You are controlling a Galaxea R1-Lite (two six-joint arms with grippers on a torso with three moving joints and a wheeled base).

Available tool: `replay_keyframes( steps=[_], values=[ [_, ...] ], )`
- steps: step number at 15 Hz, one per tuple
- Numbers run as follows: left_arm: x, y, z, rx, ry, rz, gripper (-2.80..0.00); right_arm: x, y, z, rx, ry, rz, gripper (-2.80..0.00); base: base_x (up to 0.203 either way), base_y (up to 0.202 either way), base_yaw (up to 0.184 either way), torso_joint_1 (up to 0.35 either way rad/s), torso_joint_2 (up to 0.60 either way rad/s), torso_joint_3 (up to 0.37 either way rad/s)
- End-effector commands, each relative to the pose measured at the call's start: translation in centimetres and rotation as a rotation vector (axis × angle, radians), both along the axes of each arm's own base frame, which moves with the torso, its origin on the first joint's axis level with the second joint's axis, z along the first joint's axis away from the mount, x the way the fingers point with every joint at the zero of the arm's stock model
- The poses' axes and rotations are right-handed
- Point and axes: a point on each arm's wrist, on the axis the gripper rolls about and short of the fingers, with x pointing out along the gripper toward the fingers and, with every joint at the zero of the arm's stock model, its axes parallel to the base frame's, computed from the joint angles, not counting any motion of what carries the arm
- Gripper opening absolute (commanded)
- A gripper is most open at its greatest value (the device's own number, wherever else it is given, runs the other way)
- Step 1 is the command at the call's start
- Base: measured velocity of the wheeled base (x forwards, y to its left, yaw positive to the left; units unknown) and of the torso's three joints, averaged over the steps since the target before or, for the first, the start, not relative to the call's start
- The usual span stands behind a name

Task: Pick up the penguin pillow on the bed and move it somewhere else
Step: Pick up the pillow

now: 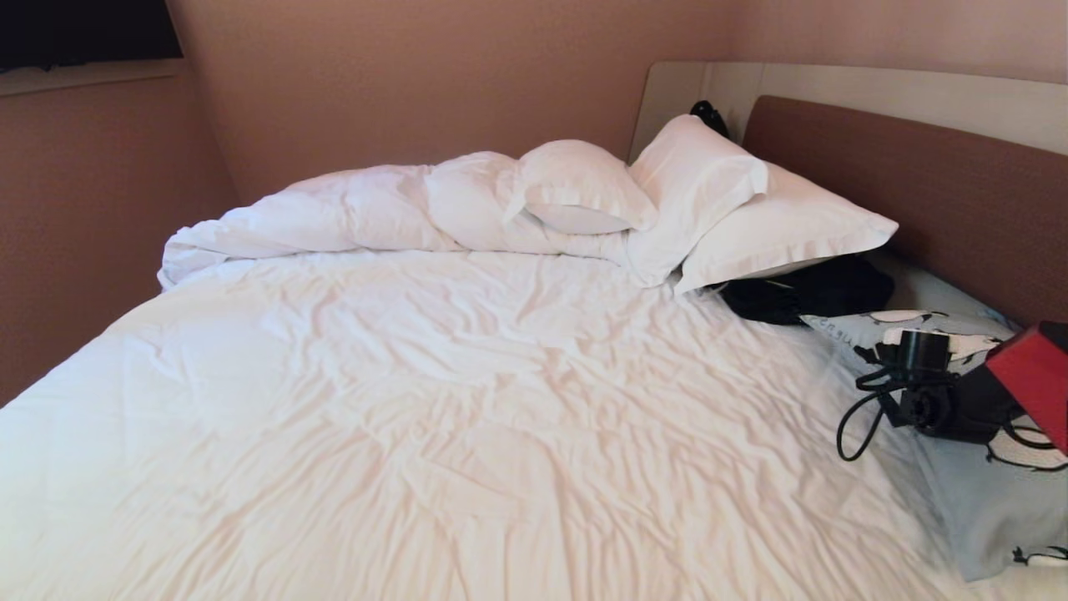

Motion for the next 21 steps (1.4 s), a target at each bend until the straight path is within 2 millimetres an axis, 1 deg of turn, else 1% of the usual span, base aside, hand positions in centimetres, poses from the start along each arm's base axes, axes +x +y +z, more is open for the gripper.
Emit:
replay_keyframes(
  steps=[1,3,7,10,14,16,18,20,21],
  values=[
    [0.0,0.0,0.0,-0.001,0.0,0.0,-2.8,0.2,-0.2,1.3,-0.053,-0.085,0.051,-2.8,0.0,0.0,0.0,0.0,0.0,0.0],
    [0.0,0.0,0.0,-0.001,0.002,0.0,-2.8,-0.1,-0.2,1.8,-0.048,-0.104,0.069,-2.8,0.0,0.0,0.0,0.0,0.0,0.0],
    [0.0,0.0,0.0,-0.001,0.0,0.0,-2.8,-0.2,-0.2,2.1,-0.065,-0.141,0.088,-2.8,0.0,0.0,0.0,0.0,0.0,0.0],
    [0.0,0.0,0.0,-0.001,0.0,0.002,-2.8,-1.1,0.3,2.6,-0.055,-0.133,0.154,-2.8,0.0,0.0,0.0,0.0,0.0,0.0],
    [0.0,0.0,0.0,-0.001,0.0,0.0,-2.8,-1.9,0.4,2.1,-0.11,-0.116,0.228,-2.8,0.0,0.0,0.0,0.0,0.0,0.0],
    [0.0,0.0,0.0,-0.001,0.001,0.0,-2.8,-2.1,0.3,1.9,-0.121,-0.106,0.237,-2.8,0.0,0.0,0.0,0.0,0.0,0.0],
    [0.0,0.0,0.0,-0.001,0.0,0.0,-2.8,-2.6,-0.2,2.1,-0.127,-0.094,0.231,-2.8,0.0,0.0,0.0,0.0,0.0,0.0],
    [0.0,0.0,0.0,-0.001,0.0,0.0,-2.8,-3.3,-0.1,2.3,-0.122,-0.078,0.265,-2.8,0.0,0.0,0.0,0.0,0.0,0.0],
    [0.0,0.0,0.0,-0.001,0.0,0.0,-2.8,-3.7,0.0,2.8,-0.119,-0.078,0.278,-2.8,0.0,0.0,0.0,0.0,0.0,0.0]
  ],
)
